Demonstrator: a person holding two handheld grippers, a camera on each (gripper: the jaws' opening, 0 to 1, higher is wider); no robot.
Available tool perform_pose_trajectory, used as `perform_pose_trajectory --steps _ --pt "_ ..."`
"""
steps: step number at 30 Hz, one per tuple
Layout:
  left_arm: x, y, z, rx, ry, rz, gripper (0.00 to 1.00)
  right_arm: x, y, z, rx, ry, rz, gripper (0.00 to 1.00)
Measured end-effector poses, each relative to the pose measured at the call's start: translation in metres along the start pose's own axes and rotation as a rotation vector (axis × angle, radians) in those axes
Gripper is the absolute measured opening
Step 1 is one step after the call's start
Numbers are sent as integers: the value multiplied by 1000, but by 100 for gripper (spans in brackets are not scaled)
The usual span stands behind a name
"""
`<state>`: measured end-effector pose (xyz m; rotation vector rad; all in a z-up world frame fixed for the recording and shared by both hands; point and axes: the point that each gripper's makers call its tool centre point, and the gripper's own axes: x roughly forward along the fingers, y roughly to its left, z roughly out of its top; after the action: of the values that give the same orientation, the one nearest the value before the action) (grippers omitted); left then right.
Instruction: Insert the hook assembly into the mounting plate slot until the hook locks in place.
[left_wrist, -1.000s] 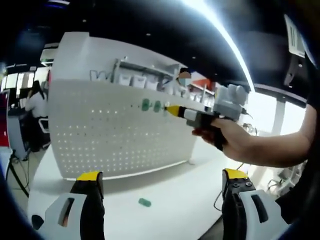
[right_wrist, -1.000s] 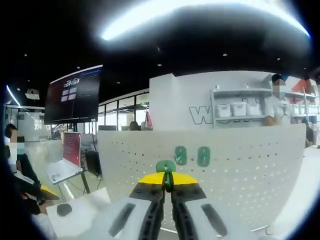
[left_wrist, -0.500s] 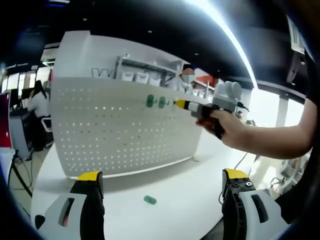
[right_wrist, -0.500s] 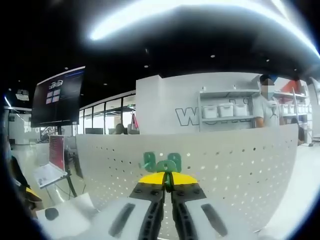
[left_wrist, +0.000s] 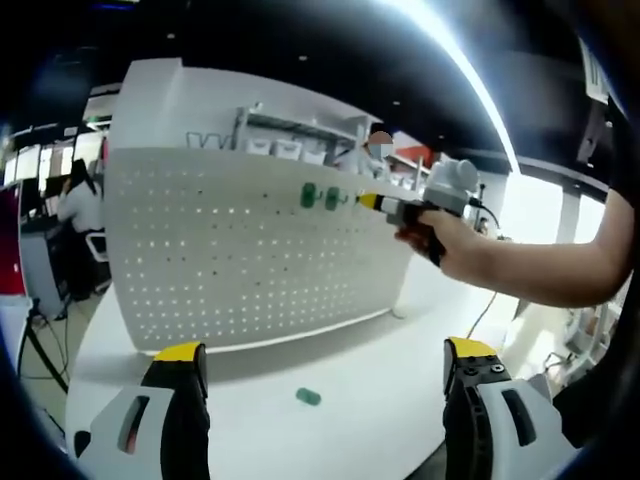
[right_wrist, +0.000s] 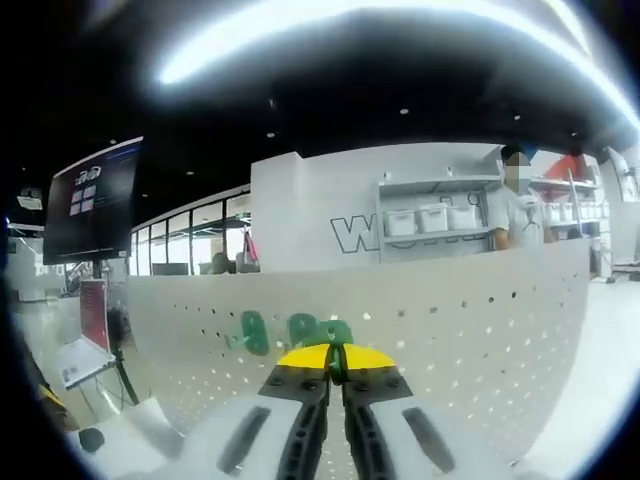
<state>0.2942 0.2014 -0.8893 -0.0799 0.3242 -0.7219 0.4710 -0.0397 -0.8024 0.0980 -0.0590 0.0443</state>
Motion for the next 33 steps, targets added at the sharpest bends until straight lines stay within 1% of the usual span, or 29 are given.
perform_pose_trajectory --steps 5,7,12,16,20,27,31,32,33 --pt "1 3 -2 -1 8 2 99 7 -6 2 -1 -8 -17 1" --pt "1 5 -4 -6 14 11 98 10 -8 3 -14 -11 -23 1" --pt "1 11 -6 -10 20 26 97 18 -15 2 -10 -16 -35 1" --pt "1 13 -6 -15 18 25 96 21 -15 4 -12 -26 -41 1" --pt "1 14 -8 -16 25 29 95 23 -17 3 4 -27 -48 1" --pt "-1 18 -13 -28 38 40 94 22 -18 2 3 -42 -55 1" --pt "-1 19 -13 -29 41 44 94 24 -22 -1 11 -43 -65 1" --pt "-1 19 -13 -28 41 46 94 24 -21 -1 27 -46 -60 1" --pt "-2 19 -12 -27 38 47 94 24 -21 -1 19 -44 -63 1"
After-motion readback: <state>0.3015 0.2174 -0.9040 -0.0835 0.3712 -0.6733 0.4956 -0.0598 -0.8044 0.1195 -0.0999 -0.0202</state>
